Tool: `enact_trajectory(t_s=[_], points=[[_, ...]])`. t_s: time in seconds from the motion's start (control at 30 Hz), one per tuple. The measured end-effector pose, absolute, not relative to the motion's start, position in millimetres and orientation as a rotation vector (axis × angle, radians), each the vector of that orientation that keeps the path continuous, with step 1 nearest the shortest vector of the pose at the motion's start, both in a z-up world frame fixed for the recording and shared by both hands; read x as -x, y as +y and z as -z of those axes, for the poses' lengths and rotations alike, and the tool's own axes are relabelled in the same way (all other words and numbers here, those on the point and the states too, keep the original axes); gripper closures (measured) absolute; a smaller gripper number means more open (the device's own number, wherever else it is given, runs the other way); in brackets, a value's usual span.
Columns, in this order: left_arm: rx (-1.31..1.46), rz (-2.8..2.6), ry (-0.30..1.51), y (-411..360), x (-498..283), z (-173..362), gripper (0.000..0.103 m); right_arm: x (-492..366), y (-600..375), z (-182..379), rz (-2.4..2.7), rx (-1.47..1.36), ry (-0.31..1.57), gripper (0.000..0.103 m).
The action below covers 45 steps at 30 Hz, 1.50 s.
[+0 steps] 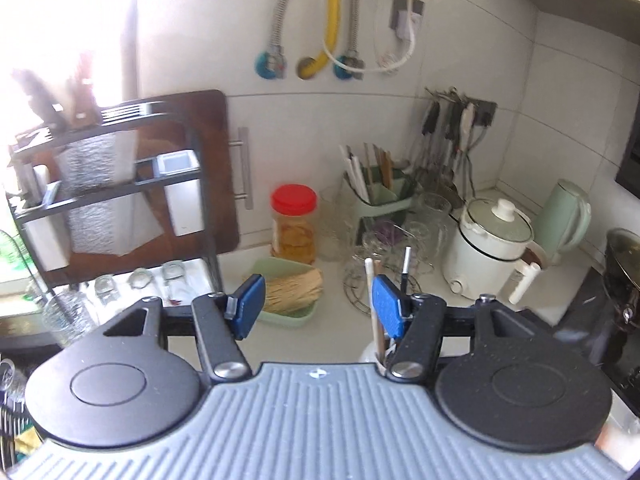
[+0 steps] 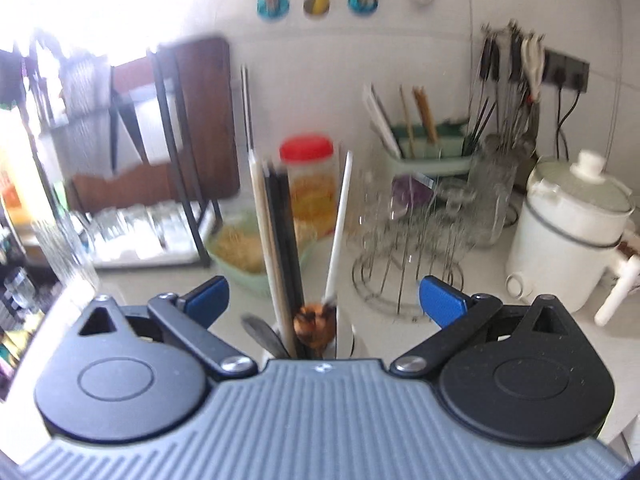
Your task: Organize utensils
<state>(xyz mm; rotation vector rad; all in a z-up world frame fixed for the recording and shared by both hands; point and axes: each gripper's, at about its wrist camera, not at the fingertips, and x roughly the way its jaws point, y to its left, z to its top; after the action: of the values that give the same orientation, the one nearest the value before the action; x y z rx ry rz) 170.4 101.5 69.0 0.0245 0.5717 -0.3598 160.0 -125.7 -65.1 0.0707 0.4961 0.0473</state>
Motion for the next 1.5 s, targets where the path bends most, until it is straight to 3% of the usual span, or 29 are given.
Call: enact_trajectory(t_s=[0.2, 0.47, 1.23, 1.5], points=[[0.041, 0.315, 0.562, 101, -125, -67, 0.038, -112, -130, 12, -0.074, -0.066, 0.433, 0.0], [0.062, 0.27, 0.554, 84, -68, -48, 0.038, -47, -144, -14, -0.107, -0.085, 0.381, 0.0], [0.053, 0.169, 0.666, 74, -17, 1, 0.038, 9, -161, 28, -0.098, -0.109, 0.478, 0.0], [0.042, 0.151, 0.688, 73, -14, 8, 0.013, 11, -161, 31, -0.105, -0.115, 0.49, 0.0]])
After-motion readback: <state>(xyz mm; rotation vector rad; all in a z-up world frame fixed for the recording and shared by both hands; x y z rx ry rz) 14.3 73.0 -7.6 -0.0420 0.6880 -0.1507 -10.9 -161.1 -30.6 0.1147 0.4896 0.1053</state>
